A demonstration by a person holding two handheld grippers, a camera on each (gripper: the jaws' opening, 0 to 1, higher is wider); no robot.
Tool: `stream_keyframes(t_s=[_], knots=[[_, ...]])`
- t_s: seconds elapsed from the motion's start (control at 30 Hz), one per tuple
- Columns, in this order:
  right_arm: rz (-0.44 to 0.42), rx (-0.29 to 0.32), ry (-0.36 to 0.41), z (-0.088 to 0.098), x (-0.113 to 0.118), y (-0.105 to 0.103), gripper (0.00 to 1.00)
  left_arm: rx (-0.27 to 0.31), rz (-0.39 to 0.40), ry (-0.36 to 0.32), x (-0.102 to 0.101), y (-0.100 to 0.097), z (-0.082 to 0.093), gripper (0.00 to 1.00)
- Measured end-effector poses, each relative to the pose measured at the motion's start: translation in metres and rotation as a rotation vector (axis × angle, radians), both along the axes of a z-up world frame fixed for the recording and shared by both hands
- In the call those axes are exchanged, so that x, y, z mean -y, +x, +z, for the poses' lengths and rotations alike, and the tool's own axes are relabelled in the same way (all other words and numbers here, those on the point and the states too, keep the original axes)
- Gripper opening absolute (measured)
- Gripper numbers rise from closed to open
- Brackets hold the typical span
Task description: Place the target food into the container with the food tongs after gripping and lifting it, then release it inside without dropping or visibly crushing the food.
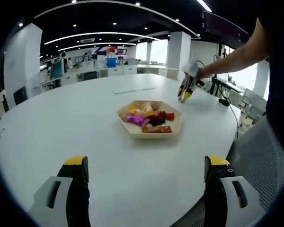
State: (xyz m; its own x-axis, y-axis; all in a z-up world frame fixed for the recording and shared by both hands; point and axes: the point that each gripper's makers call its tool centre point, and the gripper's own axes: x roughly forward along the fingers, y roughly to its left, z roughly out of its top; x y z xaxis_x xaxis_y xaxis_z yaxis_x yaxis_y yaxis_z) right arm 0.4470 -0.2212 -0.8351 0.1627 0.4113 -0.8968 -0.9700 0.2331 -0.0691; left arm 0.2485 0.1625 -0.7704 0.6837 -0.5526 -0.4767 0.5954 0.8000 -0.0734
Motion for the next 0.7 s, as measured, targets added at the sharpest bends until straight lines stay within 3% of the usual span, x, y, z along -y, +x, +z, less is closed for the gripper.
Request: stream_keyframes(t_s=[0.2, 0.7], knots=[[-0.015, -0.012, -0.037, -0.0005, -0.0024, -0.0022, 0.18, 0.004, 0.002, 0.006, -0.0019, 0.0008, -0.0009, 0.99], [-0.114, -0.045, -0.004, -0.0004, 0.0, 0.0016, 0.18, 0.006, 0.0, 0.009, 0.0, 0.0006, 0.001, 0.99]])
